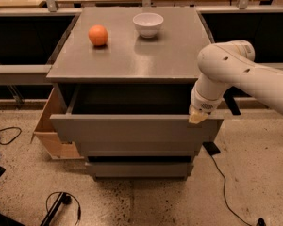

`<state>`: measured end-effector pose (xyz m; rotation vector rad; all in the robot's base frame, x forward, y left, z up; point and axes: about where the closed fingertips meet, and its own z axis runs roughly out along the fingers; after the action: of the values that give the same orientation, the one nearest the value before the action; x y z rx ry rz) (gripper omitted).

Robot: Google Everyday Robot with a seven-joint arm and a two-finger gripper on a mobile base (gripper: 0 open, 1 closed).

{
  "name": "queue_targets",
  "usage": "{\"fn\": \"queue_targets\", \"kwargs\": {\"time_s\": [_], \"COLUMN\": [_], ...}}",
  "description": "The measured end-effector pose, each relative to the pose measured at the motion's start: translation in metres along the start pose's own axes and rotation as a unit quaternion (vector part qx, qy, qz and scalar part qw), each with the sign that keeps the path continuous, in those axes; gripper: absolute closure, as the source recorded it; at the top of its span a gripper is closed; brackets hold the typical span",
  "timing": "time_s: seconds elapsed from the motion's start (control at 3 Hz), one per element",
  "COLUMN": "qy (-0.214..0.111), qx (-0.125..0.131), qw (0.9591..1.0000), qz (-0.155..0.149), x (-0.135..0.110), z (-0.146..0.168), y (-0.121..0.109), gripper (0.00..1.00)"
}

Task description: Open top drawer

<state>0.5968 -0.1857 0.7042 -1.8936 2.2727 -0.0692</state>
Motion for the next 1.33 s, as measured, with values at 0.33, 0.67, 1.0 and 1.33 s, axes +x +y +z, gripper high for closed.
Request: {"fn": "queue_targets", "kwargs": {"time_s": [0.33, 0.67, 1.0, 1.33], "qy": [0.000, 0.000, 0.000, 0.000], "qx": [0.000, 0.000, 0.000, 0.000], "qw": [1.0000, 1.0000, 1.0000, 1.0000], "qz": [0.000, 0.000, 0.000, 0.000], "x": [-0.0005, -0.0005, -0.0005, -0.0005], "z": [-0.0050, -0.0049, -0.0049, -0.0049], "y": [-0.0007, -0.0007, -0.0007, -0.0007], "gripper": [1.00, 0.73, 0.50, 0.27]}}
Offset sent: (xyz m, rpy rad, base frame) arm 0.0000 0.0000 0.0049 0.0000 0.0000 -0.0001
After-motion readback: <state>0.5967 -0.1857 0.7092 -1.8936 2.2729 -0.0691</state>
